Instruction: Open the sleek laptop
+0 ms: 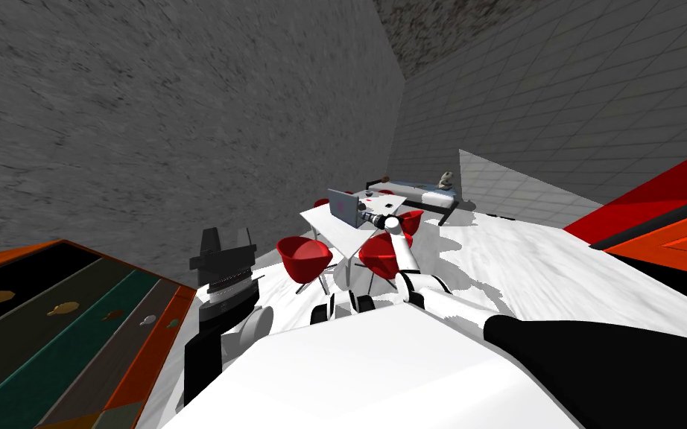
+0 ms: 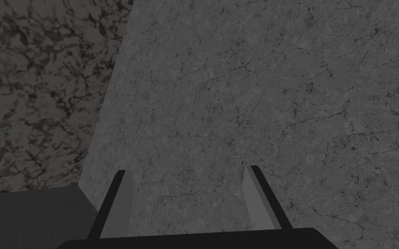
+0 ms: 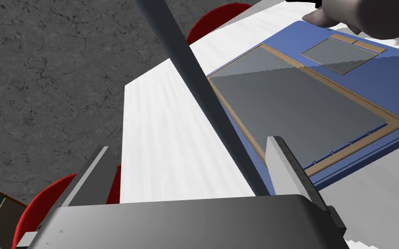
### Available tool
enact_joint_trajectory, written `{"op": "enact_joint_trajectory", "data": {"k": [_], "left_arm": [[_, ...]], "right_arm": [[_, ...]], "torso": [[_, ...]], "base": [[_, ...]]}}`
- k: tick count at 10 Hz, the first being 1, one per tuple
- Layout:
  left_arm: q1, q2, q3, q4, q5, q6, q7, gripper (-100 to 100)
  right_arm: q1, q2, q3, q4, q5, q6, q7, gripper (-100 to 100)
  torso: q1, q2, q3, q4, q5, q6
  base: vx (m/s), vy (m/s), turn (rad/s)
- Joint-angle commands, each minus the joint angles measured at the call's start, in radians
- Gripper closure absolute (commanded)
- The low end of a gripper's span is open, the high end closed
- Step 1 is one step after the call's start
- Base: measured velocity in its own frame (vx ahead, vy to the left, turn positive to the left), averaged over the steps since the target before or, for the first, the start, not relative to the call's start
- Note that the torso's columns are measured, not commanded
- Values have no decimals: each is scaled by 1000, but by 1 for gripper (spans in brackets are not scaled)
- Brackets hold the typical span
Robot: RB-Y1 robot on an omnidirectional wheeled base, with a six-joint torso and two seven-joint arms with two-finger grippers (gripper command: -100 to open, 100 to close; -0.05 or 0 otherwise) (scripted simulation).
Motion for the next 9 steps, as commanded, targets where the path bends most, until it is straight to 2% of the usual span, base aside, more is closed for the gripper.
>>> {"op": "enact_joint_trajectory", "data": {"k": [1, 4, 8, 9], "left_arm": [[0, 0, 0, 0, 0, 0, 0, 0], [0, 0, 0, 0, 0, 0, 0, 0], [0, 0, 0, 0, 0, 0, 0, 0], [0, 0, 0, 0, 0, 0, 0, 0]], "right_arm": [[-66, -14, -30, 51, -57, 62, -64, -100], [-139, -36, -67, 110, -127, 127, -129, -100], [-211, -76, -105, 167, -198, 192, -195, -100], [-197, -66, -99, 157, -187, 179, -179, -100]], "torso": [[0, 0, 0, 0, 0, 0], [0, -2, -1, -1, 0, 0], [0, 0, 0, 0, 0, 0], [0, -1, 0, 0, 0, 0]], "base": [[51, -27, 42], [63, -32, 33], [48, -21, 24], [0, 0, 0]]}}
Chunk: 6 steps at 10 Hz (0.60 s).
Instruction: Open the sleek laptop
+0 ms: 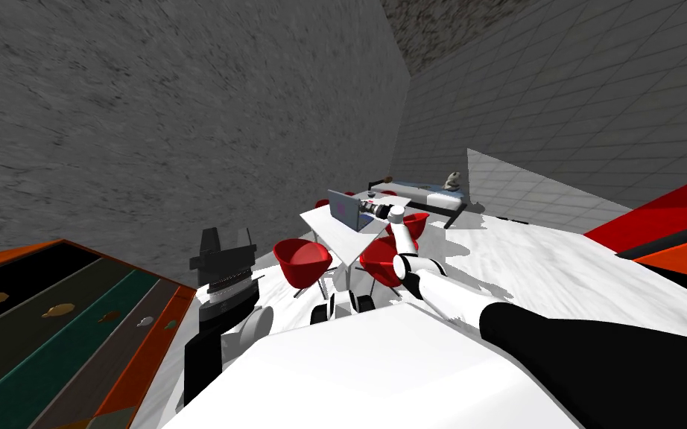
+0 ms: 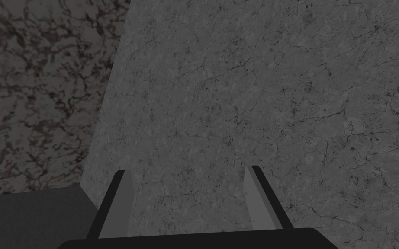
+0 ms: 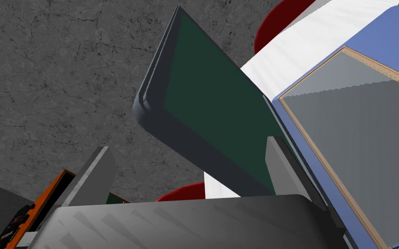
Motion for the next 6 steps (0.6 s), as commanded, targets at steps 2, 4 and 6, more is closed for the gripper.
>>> {"op": "enact_joint_trajectory", "data": {"k": [2, 4, 6], "left_arm": [[0, 0, 0, 0, 0, 0, 0, 0], [0, 0, 0, 0, 0, 0, 0, 0], [0, 0, 0, 0, 0, 0, 0, 0]], "right_arm": [[-17, -10, -10, 26, 27, -40, -14, -100], [-20, -12, -12, 28, 34, -46, -18, -100], [-10, -5, -6, 13, 13, -19, -9, 100]], "torso": [[0, 2, 1, 0, 0, -1], [-2, 1, 1, 0, -1, 0], [3, -3, -2, 0, 1, 1]], "base": [[-31, -41, 255], [-37, -46, 180], [34, 45, -246]]}}
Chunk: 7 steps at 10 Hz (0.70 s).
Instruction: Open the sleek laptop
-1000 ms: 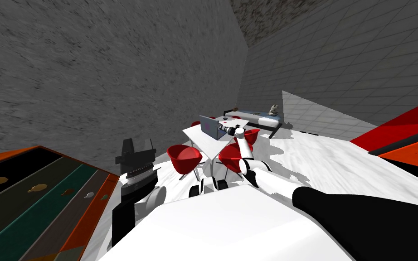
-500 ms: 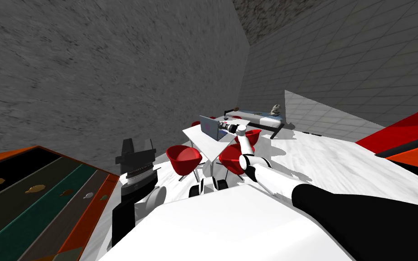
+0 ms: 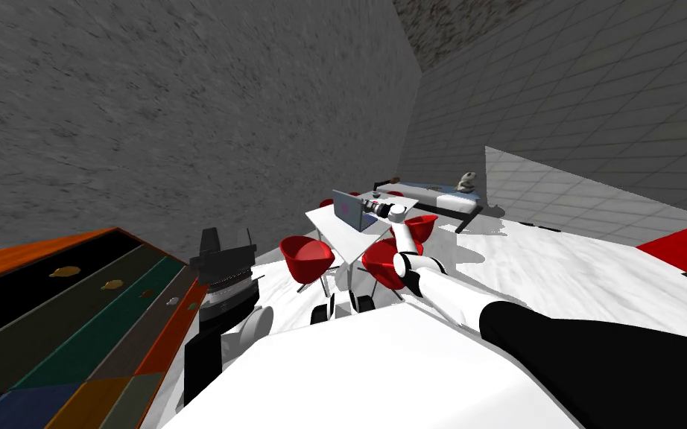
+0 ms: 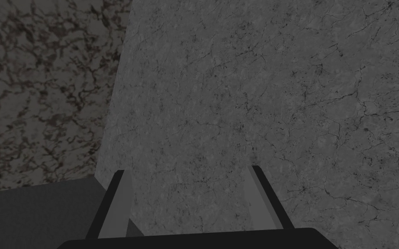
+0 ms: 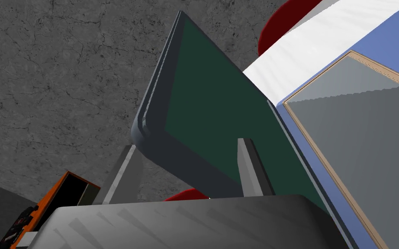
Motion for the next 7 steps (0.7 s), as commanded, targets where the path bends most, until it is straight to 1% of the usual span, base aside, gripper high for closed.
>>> {"op": "enact_joint_trajectory", "data": {"k": [1, 2, 3, 5, 6, 7], "left_arm": [[0, 0, 0, 0, 0, 0, 0, 0], [0, 0, 0, 0, 0, 0, 0, 0], [0, 0, 0, 0, 0, 0, 0, 0], [0, 0, 0, 0, 0, 0, 0, 0], [0, 0, 0, 0, 0, 0, 0, 0], [0, 0, 0, 0, 0, 0, 0, 0]], "right_arm": [[15, 10, 9, -23, -28, 41, 12, 100], [6, 5, 5, -15, -23, 26, 16, 100], [2, 3, -2, -2, -24, 23, -12, 100], [-7, 1, -17, 25, -23, 11, -66, 100], [-7, 1, -17, 25, -23, 11, -72, 100], [-7, 1, -17, 25, -23, 11, -72, 100]], "torso": [[-1, 0, -1, -2, -1, 0], [-3, 1, 0, -3, -2, -1], [-5, 2, 1, -1, -2, -3], [-5, 5, 3, 0, -4, -4], [-5, 5, 3, 0, -4, -4], [-3, 3, 2, 0, -3, -3]], "base": [[48, 56, -245], [19, 25, -59], [-15, -23, 78], [-48, -56, 167], [-29, -34, 103], [0, 0, 0]]}}
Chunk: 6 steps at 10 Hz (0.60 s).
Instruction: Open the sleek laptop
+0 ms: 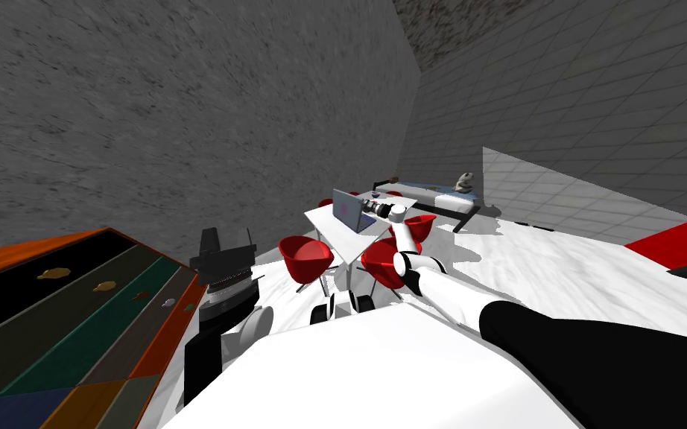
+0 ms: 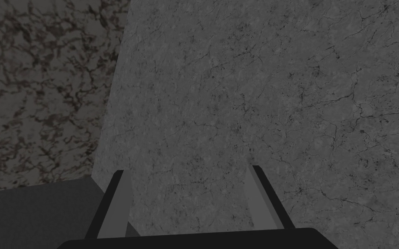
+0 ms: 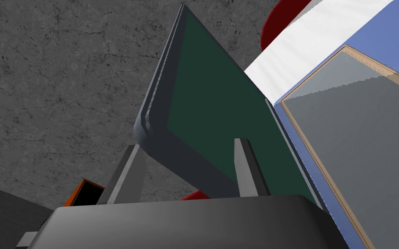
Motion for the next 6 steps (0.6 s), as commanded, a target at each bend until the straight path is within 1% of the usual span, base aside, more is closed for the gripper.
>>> {"op": "enact_joint_trajectory", "data": {"k": [1, 6], "left_arm": [[0, 0, 0, 0, 0, 0, 0, 0], [0, 0, 0, 0, 0, 0, 0, 0]], "right_arm": [[0, 3, -1, 3, -3, 2, -15, 100], [0, 3, -1, 3, -3, 2, -15, 100]], "torso": [[2, -1, -1, 0, 2, 1], [0, 2, 1, 2, 2, 2]], "base": [[10, 11, -33], [2, 3, -8]]}}
